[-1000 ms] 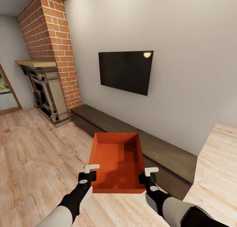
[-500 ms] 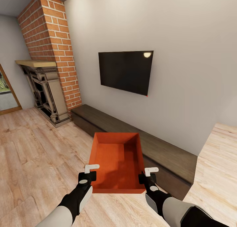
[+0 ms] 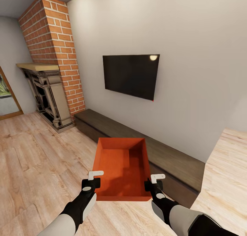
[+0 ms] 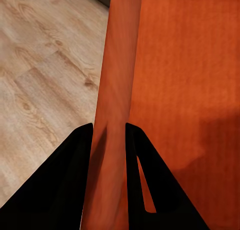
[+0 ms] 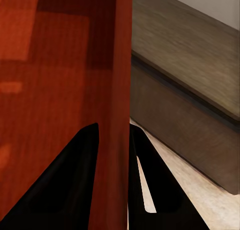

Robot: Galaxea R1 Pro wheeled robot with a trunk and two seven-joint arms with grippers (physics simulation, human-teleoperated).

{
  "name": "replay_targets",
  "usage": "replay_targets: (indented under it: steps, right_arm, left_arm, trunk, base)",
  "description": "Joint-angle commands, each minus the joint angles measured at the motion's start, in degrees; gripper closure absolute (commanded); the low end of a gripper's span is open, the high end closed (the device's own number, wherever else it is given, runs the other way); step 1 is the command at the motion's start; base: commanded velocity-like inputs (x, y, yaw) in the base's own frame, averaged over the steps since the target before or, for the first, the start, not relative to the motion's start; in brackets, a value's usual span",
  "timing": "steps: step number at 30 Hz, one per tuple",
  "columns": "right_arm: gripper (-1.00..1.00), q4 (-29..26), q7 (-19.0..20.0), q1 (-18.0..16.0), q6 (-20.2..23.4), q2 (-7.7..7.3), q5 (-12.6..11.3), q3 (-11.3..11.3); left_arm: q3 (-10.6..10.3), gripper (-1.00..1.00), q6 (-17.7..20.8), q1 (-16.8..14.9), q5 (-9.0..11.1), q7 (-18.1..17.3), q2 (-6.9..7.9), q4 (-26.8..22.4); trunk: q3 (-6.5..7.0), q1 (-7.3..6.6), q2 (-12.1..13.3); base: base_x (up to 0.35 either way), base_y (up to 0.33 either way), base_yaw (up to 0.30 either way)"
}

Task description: Move the two storage containers from the living room to the garage. In the garage, place one container on the floor and stack the other container on top of it (either order is fine).

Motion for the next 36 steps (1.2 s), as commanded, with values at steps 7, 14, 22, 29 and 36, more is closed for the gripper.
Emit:
replay_targets:
  steps: [7, 14, 22, 29, 36]
  right_arm:
    - [1.0, 0.09, 0.01, -0.03, -0.08, 0.55, -0.62, -1.28]
    - [1.0, 0.09, 0.01, -0.03, -0.08, 0.55, -0.54, -1.28]
    - [1.0, 0.09, 0.01, -0.03, -0.08, 0.55, -0.58, -1.28]
    - [1.0, 0.09, 0.01, -0.03, -0.1, 0.59, -0.62, -1.28]
    - [1.0, 0.09, 0.01, -0.03, -0.17, 0.56, -0.62, -1.34]
  left_arm:
    - [0.21, 1.0, 0.31, -0.05, -0.14, 0.66, -0.1, -0.32]
    - [0.22, 1.0, 0.32, -0.05, -0.13, 0.66, -0.1, -0.3]
    - [0.27, 1.0, 0.25, -0.05, -0.14, 0.66, -0.14, -0.41]
    - [0.27, 1.0, 0.25, -0.05, -0.15, 0.66, -0.19, -0.47]
    - [0.27, 1.0, 0.25, -0.05, -0.15, 0.66, -0.19, -0.47]
  trunk:
    - [1.19, -1.54, 2.77]
    - [2.45, -3.08, 5.58]
    - [3.17, -3.95, 7.18]
    - [3.29, -3.95, 7.18]
    - [3.87, -3.95, 7.18]
  base:
    - [0.0, 0.0, 0.0]
    - [0.0, 0.0, 0.0]
    - [0.0, 0.0, 0.0]
    - [0.0, 0.0, 0.0]
    - [0.0, 0.0, 0.0]
